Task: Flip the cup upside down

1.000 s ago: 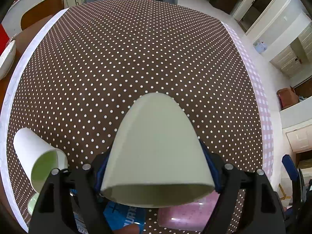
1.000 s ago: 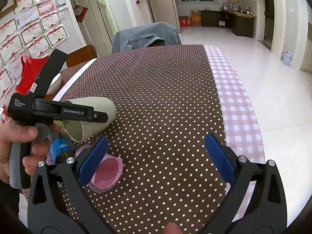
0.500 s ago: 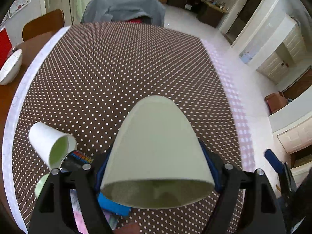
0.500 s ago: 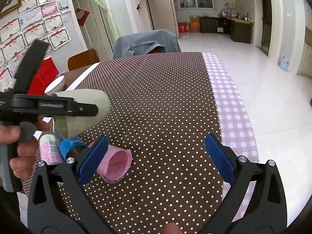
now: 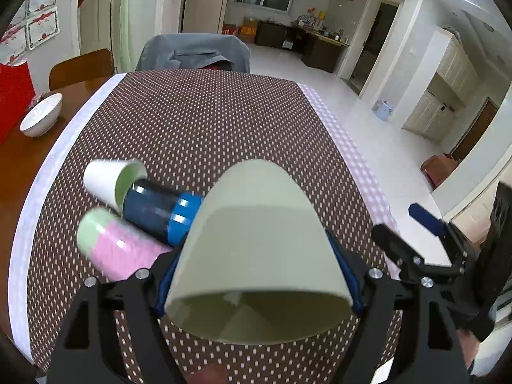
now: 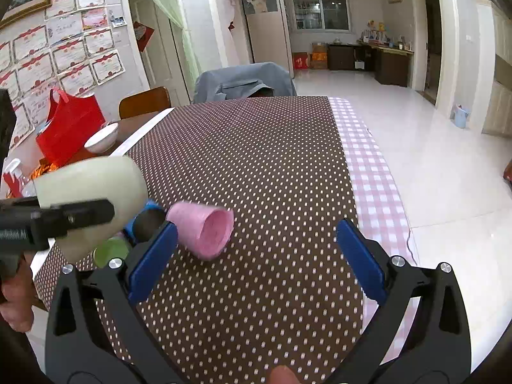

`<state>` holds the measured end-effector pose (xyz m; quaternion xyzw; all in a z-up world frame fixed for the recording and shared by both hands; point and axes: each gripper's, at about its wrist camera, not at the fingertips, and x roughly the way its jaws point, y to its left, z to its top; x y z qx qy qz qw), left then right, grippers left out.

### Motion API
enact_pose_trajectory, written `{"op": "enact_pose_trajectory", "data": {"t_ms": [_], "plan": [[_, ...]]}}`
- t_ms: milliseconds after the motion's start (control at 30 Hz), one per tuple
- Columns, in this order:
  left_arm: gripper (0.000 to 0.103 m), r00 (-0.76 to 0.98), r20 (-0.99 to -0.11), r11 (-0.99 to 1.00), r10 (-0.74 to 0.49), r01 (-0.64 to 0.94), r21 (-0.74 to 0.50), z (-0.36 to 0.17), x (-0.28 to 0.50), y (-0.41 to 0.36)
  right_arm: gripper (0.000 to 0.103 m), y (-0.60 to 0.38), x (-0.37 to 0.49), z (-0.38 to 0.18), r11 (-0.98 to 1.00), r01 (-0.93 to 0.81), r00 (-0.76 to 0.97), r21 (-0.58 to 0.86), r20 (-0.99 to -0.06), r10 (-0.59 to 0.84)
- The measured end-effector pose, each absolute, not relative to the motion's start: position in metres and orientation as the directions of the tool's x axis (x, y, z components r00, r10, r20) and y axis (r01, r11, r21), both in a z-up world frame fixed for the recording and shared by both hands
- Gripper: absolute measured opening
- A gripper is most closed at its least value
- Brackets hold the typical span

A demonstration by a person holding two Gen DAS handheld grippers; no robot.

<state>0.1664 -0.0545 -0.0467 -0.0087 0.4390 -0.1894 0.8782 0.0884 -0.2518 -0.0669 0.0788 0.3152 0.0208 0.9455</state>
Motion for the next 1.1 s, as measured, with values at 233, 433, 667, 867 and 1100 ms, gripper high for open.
{"op": "enact_pose_trajectory", "data": {"t_ms": [233, 433, 667, 867, 1100], "plan": [[0.077, 0.554, -0.772, 0.939, -0.310, 0.305, -0.159, -0.087, 0.137, -0.057, 0.097, -0.240, 0.055, -0.069, 0.987, -0.015, 0.814, 0.159, -0.571, 0.104], [0.077, 0.583, -0.752, 0.944, -0.308, 0.283, -0.168, -0.099, 0.132, -0.059, 0.097, -0.246, 0.040, -0.065, 0.987, -0.003, 0.831, 0.159, -0.549, 0.091], [0.077, 0.624, -0.703, 0.935, -0.341, 0.304, -0.184, -0.081, 0.141, -0.064, 0.097, -0.246, 0.035, -0.067, 0.986, 0.007, 0.833, 0.164, -0.547, 0.085], [0.077, 0.624, -0.695, 0.931, -0.357, 0.302, -0.206, -0.103, 0.151, -0.069, 0.097, -0.246, 0.034, -0.071, 0.987, 0.006, 0.825, 0.160, -0.558, 0.085], [0.081, 0.677, -0.690, 0.963, -0.256, 0.242, -0.120, -0.111, 0.124, -0.045, 0.097, -0.242, 0.034, -0.075, 0.987, -0.001, 0.818, 0.160, -0.567, 0.093]]}}
